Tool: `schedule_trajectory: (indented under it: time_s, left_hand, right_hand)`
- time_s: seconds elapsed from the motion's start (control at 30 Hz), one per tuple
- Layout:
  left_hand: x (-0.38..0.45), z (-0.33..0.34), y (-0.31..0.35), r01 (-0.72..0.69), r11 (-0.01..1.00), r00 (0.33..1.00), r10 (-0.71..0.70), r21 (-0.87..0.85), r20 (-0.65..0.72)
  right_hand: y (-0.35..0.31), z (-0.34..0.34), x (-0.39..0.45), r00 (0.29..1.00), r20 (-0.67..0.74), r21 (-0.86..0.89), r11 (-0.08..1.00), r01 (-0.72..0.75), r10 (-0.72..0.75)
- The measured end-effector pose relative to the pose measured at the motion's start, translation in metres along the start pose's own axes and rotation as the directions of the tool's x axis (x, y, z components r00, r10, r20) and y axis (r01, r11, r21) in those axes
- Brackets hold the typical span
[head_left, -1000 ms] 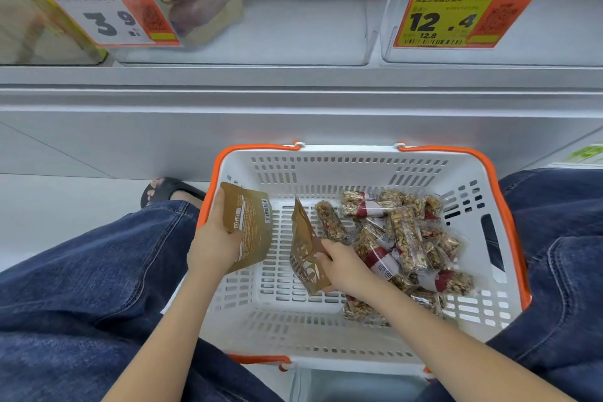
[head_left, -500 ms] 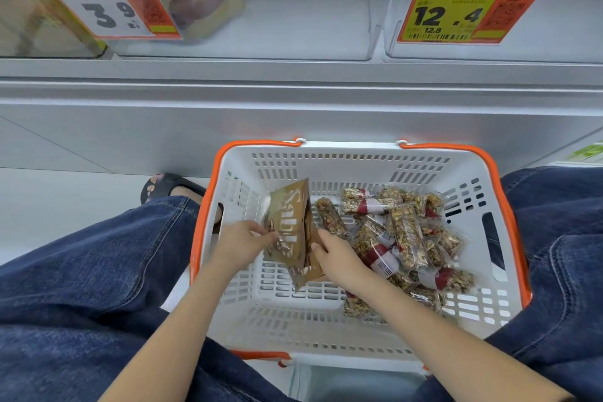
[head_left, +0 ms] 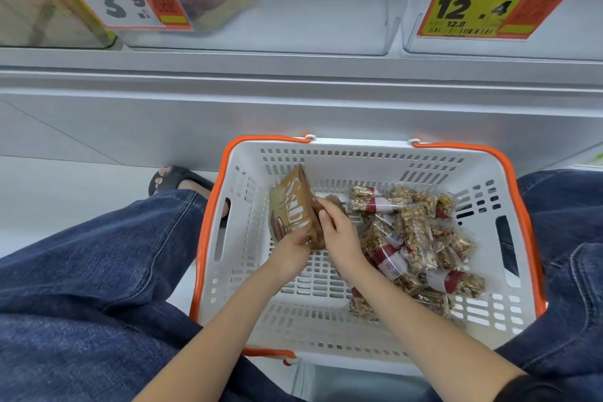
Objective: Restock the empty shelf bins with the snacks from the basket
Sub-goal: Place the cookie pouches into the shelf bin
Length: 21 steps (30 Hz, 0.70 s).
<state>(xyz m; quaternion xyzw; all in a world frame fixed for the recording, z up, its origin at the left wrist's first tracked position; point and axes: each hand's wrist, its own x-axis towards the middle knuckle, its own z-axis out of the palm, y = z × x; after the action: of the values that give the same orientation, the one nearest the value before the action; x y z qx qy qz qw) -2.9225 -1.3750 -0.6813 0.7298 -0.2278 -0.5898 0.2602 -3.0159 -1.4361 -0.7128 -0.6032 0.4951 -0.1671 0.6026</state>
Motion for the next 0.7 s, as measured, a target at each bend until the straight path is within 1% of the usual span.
schedule_trajectory:
  time_s: [0.07,0.1,0.13,0.17,0.23,0.27,0.3,0.37,0.4,0.47,0.53,0.57,0.6,0.63,0.7]
  left_hand:
    - [0.001,-0.002,-0.002,-0.018,0.998,1.0,0.016,0.064,0.019]
    - [0.0,-0.002,-0.001,-0.024,0.996,0.999,0.022,0.081,0.028]
    - [-0.002,-0.002,0.0,-0.044,0.992,0.998,0.04,0.115,0.039]
    - [-0.003,-0.003,0.001,-0.096,0.975,0.995,0.09,0.2,0.04]
    - [-0.007,-0.007,0.006,-0.126,0.954,0.992,0.125,0.273,0.021]
    - [-0.008,-0.011,0.009,-0.118,0.952,0.992,0.127,0.281,-0.014]
    - [-0.01,-0.017,0.014,-0.101,0.947,0.989,0.13,0.306,-0.077]
    - [-0.015,-0.033,0.027,-0.103,0.903,0.954,0.208,0.417,-0.216]
    - [-0.018,-0.042,0.035,-0.109,0.901,0.932,0.239,0.42,-0.272]
    - [-0.029,-0.061,0.059,-0.157,0.915,0.892,0.293,0.371,-0.345]
    - [-0.049,-0.08,0.087,-0.282,0.891,0.828,0.413,0.354,-0.38]
    - [-0.062,-0.088,0.101,-0.382,0.859,0.774,0.498,0.339,-0.39]
    - [-0.078,-0.095,0.115,-0.486,0.815,0.71,0.578,0.315,-0.401]
    - [-0.097,-0.101,0.13,-0.592,0.755,0.637,0.653,0.283,-0.409]
    - [-0.134,-0.112,0.16,-0.749,0.593,0.448,0.782,0.295,-0.434]
  right_hand:
    - [0.002,0.001,0.001,0.994,0.075,-0.008,0.997,-0.082,0.082]
    - [0.004,0.0,0.002,0.99,0.081,-0.043,0.993,-0.112,0.115]
    - [0.007,0.0,0.004,0.99,0.058,-0.125,0.985,-0.117,0.125]
    - [0.01,-0.001,0.008,0.992,0.027,-0.224,0.968,-0.113,0.122]
    - [0.009,-0.005,0.015,0.994,0.004,-0.404,0.909,-0.101,0.112]
    - [0.004,-0.01,0.015,0.995,0.034,-0.475,0.878,-0.065,0.092]
    - [-0.004,-0.016,0.016,0.994,0.089,-0.545,0.838,-0.002,0.06]
    - [-0.032,-0.034,0.012,0.972,0.234,-0.657,0.735,0.167,-0.012]
    - [-0.052,-0.043,0.008,0.954,0.297,-0.687,0.686,0.241,-0.038]
    - [-0.097,-0.063,0.0,0.924,0.369,-0.708,0.613,0.35,-0.101]
    - [-0.149,-0.084,-0.011,0.884,0.399,-0.691,0.554,0.465,-0.244]
    - [-0.176,-0.094,-0.019,0.845,0.4,-0.678,0.506,0.534,-0.355]
    - [-0.205,-0.104,-0.028,0.788,0.394,-0.665,0.444,0.6,-0.473]
    - [-0.233,-0.114,-0.037,0.715,0.379,-0.658,0.372,0.654,-0.587]
    - [-0.292,-0.132,-0.058,0.538,0.335,-0.663,0.212,0.718,-0.773]
